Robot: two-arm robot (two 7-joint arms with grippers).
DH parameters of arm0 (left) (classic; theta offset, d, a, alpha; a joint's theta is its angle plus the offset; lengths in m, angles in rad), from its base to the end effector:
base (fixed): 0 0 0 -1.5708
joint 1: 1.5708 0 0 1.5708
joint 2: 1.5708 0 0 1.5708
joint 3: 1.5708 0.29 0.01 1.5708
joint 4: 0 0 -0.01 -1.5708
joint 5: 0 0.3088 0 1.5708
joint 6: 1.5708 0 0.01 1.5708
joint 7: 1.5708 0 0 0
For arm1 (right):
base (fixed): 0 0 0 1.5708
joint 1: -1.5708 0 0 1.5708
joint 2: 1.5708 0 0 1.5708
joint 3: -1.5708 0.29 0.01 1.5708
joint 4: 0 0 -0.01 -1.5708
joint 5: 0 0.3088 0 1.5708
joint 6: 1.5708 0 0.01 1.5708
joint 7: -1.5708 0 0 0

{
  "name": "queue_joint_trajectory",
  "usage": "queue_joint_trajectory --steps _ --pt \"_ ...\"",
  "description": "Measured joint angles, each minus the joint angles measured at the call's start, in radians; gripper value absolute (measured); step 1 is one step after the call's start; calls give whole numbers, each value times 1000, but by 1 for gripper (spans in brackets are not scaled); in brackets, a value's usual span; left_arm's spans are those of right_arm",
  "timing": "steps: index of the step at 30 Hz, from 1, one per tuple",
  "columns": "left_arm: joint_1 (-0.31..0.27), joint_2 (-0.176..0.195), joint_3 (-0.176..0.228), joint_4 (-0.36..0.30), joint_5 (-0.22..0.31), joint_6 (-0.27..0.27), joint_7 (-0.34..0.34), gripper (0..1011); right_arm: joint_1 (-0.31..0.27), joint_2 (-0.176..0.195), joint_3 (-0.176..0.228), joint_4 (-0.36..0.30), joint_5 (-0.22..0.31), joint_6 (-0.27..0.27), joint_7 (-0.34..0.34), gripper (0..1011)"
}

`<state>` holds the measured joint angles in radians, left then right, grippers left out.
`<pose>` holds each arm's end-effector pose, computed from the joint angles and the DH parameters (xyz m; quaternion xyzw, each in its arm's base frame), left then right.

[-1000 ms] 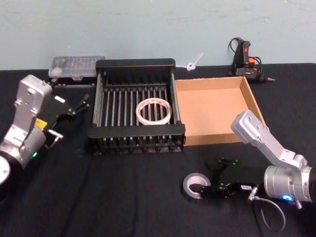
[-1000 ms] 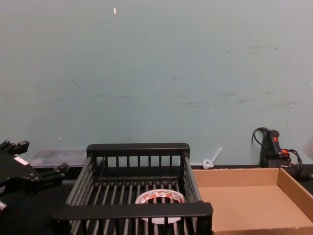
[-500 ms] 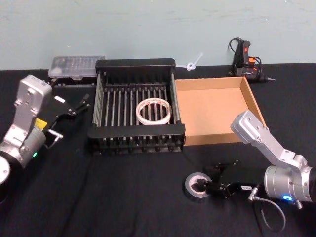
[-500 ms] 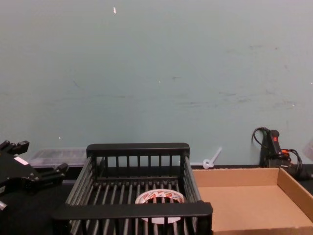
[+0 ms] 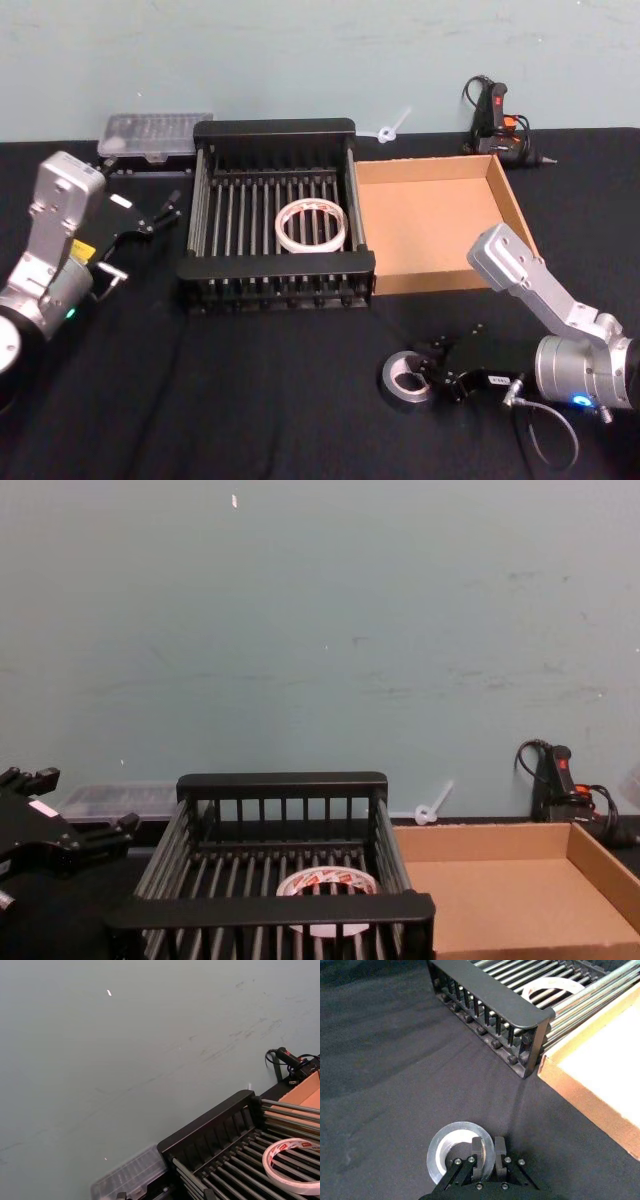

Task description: Pick up the white tape and place it into the black box , Pick up the silver tape and place it into the brown box.

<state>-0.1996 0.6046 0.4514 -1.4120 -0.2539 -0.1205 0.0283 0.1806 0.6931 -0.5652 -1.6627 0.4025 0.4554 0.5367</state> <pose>0.3581 0.0826 -0.3023 0.1414 -0.1325 0.5799 0.7913 0.3296 -0.0394 -0.2697 -0.2921 0.1062 -0.2774 0.9091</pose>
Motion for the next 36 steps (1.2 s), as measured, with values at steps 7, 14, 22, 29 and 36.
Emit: queue_joint_trajectory --steps 7,14,22,29,36 --pt "0 0 0 0 0 0 0 1001 0 0 0 0 0 -1 0 158" --pt "0 0 0 0 0 0 0 1001 -3 -1 8 -2 5 -10 -1 158" --pt "0 0 0 0 0 0 0 1001 -19 -12 43 -9 37 -36 -19 158" --pt "0 0 0 0 0 0 0 1001 -6 -35 82 0 45 -53 -76 158" --pt "0 0 0 0 0 0 0 1001 36 -68 115 36 11 -50 -141 158"
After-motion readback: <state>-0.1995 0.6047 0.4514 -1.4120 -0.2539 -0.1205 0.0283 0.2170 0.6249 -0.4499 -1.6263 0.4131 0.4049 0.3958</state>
